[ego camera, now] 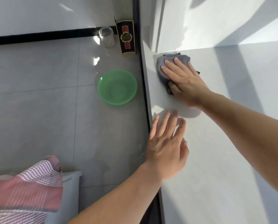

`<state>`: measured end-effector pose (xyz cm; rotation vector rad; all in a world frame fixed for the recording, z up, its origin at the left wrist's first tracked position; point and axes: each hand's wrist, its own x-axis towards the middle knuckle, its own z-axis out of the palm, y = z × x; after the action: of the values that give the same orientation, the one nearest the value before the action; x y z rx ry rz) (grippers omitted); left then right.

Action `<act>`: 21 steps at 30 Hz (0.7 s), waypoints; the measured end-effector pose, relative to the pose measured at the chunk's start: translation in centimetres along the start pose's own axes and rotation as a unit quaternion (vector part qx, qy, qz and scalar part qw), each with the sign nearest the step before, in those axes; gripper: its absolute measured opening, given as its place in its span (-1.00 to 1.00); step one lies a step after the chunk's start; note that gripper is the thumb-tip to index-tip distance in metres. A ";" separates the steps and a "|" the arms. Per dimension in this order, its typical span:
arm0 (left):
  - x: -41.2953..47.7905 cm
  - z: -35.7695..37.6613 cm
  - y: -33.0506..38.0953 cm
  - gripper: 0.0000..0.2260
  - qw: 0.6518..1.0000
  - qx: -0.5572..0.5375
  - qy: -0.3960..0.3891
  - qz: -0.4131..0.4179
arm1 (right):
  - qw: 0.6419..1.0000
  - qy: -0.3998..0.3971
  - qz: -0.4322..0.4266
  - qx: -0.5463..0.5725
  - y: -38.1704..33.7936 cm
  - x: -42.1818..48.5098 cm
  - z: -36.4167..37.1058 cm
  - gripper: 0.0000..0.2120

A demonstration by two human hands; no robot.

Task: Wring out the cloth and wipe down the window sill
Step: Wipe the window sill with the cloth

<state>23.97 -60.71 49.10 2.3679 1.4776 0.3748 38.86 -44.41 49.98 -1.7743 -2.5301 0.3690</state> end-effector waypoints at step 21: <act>-4.0 0.1 1.8 -0.48 1.000 0.003 -0.003 0.009 | 0.967 0.046 0.247 0.054 3.5 -7.3 -0.5 -0.47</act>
<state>23.72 -65.10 49.48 2.3865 1.4572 0.3672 44.77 -49.94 50.56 -2.2977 -1.9389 0.4140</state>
